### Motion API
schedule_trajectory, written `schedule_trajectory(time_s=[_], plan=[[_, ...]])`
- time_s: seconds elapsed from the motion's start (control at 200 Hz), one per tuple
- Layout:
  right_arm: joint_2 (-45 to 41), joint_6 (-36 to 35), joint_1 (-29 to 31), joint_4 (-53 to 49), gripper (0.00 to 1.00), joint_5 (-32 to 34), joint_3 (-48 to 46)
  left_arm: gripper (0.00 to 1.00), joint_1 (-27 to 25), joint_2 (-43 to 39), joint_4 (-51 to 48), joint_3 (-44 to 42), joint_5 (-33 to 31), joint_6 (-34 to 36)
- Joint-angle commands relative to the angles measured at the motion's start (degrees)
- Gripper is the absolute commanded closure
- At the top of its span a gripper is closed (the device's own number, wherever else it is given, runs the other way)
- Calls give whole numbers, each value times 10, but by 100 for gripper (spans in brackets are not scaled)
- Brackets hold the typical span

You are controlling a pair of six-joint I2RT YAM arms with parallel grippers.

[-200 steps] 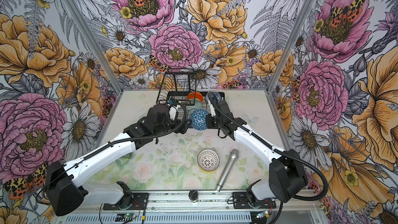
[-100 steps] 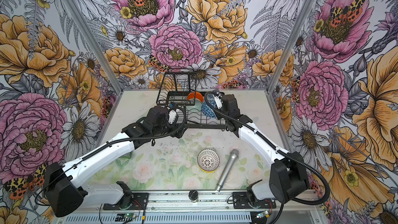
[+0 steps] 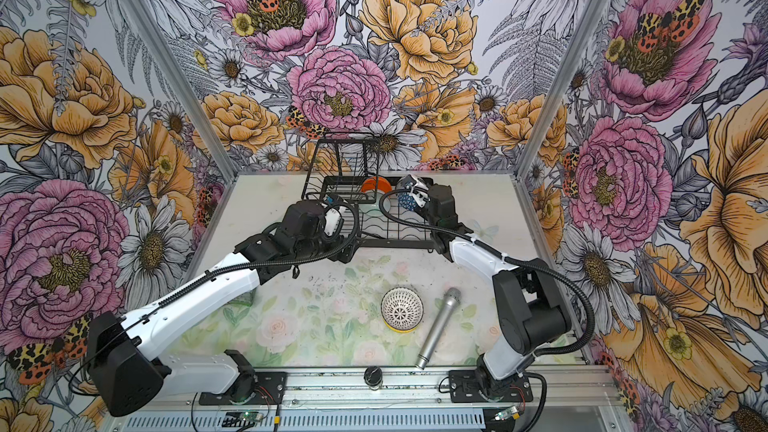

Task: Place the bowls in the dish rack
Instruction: 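Open and withdraw the left gripper while the right gripper carries the bowl over the rack, then lower the patterned bowl into the rack beside the blue floral bowl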

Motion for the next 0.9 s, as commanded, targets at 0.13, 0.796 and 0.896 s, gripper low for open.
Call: schedule_trajectory(time_s=[0.13,0.796,0.896], plan=[[53,-95,-6,147,100,17,42,1,12,2,1,10,24,10],[209,-292,19,318,100,57,57,1,21,2,2,5,33,11],[226,-312,19,327,100,60,63,1,21,2,2,5,33,10]])
